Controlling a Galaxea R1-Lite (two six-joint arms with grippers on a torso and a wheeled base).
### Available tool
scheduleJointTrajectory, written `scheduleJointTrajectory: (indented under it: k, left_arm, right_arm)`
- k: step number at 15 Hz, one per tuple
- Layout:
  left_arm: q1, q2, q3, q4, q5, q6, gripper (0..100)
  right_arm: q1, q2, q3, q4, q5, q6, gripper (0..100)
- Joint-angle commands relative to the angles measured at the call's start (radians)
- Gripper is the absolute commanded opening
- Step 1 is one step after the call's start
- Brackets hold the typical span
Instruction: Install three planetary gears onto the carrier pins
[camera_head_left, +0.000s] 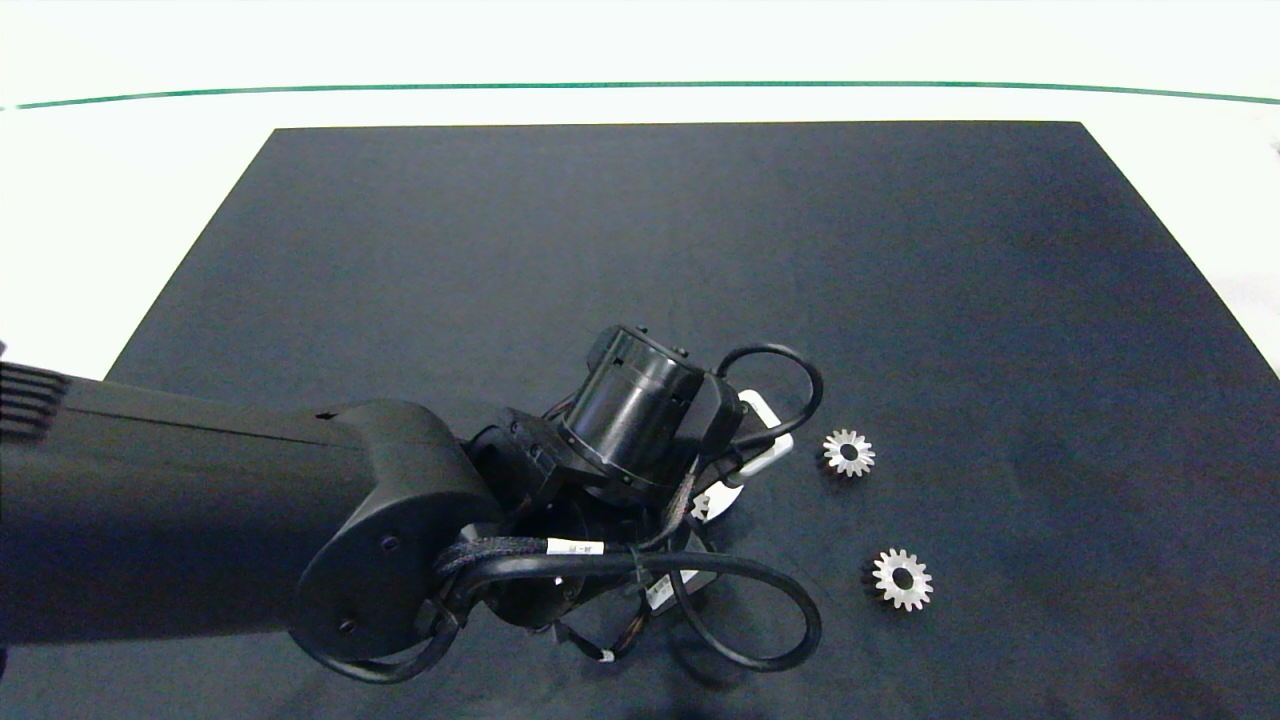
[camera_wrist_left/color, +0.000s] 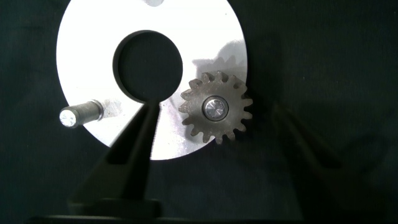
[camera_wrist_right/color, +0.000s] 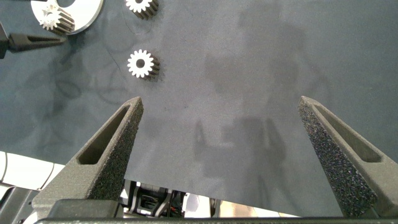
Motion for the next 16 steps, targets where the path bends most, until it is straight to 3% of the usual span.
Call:
scheduleJointTrajectory:
  k: [1,3,5,6,9,12,13,14,16]
  left_arm:
    - [0.003,-0.017,-0.026,0.000,0.002,0.001,100]
    - [0.006,-0.083,-0.021,0.006,0.004,-0.015,100]
    - [0.013,-0.147,-0.001,0.006,0.032,-0.064,100]
    - [0.018,-0.190,0.014,0.004,0.035,-0.069,100]
    - [0.059,-0.310,0.075,-0.002,0.039,-0.088,100]
    - [0.101,-0.403,0.086,0.003,0.048,-0.151,100]
    - [0.116,-0.442,0.092,0.003,0.048,-0.203,100]
    - [0.118,-0.468,0.101,0.004,0.048,-0.234,100]
    - [0.125,-0.538,0.158,0.008,0.048,-0.245,100]
  right_arm:
    - [0.000,0.005,0.000,0.002,0.001,0.000,100]
    - [-0.001,0.013,-0.004,0.002,0.001,0.002,100]
    - [-0.003,0.019,-0.011,0.004,-0.001,0.000,100]
    - [-0.003,0.027,-0.011,0.008,-0.001,0.000,100]
    - [0.004,0.067,-0.041,0.080,-0.001,-0.006,100]
    - [0.031,0.111,-0.061,0.103,-0.001,-0.009,100]
    - [0.045,0.149,-0.069,0.113,0.001,-0.011,100]
    - [0.059,0.179,-0.077,0.116,-0.001,-0.018,100]
    - [0.079,0.254,-0.103,0.116,-0.001,-0.049,100]
